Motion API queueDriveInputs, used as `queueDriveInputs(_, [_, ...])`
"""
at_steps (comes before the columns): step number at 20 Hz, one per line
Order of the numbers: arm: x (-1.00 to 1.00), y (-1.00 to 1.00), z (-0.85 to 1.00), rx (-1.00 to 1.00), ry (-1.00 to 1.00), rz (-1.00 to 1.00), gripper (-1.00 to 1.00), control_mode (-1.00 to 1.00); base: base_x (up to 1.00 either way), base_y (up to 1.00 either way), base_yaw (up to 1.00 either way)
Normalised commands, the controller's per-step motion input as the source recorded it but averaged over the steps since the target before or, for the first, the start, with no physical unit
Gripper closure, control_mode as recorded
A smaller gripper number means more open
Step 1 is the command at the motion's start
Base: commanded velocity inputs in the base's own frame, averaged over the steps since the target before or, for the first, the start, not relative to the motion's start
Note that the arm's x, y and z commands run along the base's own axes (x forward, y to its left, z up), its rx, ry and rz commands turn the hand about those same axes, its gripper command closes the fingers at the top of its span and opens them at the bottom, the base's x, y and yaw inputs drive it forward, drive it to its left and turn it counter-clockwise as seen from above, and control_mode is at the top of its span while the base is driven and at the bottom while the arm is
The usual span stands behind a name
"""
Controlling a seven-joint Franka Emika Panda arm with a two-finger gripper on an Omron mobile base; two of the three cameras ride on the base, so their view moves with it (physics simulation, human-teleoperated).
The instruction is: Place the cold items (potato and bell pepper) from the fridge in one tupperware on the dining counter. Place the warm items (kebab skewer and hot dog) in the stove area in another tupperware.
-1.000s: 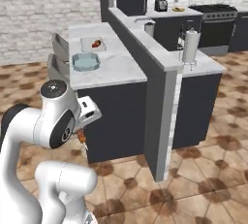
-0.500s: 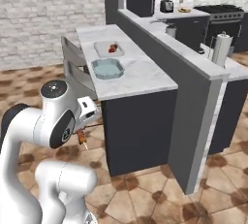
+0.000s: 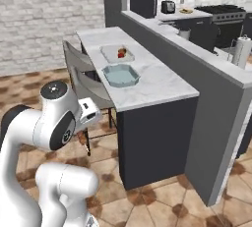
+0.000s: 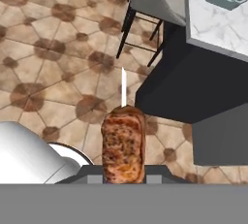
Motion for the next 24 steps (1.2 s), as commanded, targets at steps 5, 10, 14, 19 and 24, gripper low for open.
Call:
queueDriveInputs(5, [0.0,0.0,0.0,0.0,0.0,0.0,1.0,1.0,0.28,0.69,-0.32])
queueDriveInputs(10, [0.0,0.0,0.0,0.0,0.0,0.0,1.0,1.0,0.25,0.81,-0.37])
queueDriveInputs(14, [0.0,0.0,0.0,0.0,0.0,0.0,1.0,1.0,0.24,0.84,-0.42])
queueDriveInputs(19, [0.0,0.0,0.0,0.0,0.0,0.0,1.0,1.0,0.2,0.55,-0.49])
queueDriveInputs(24, [0.0,0.0,0.0,0.0,0.0,0.0,1.0,1.0,0.23,0.54,-0.53])
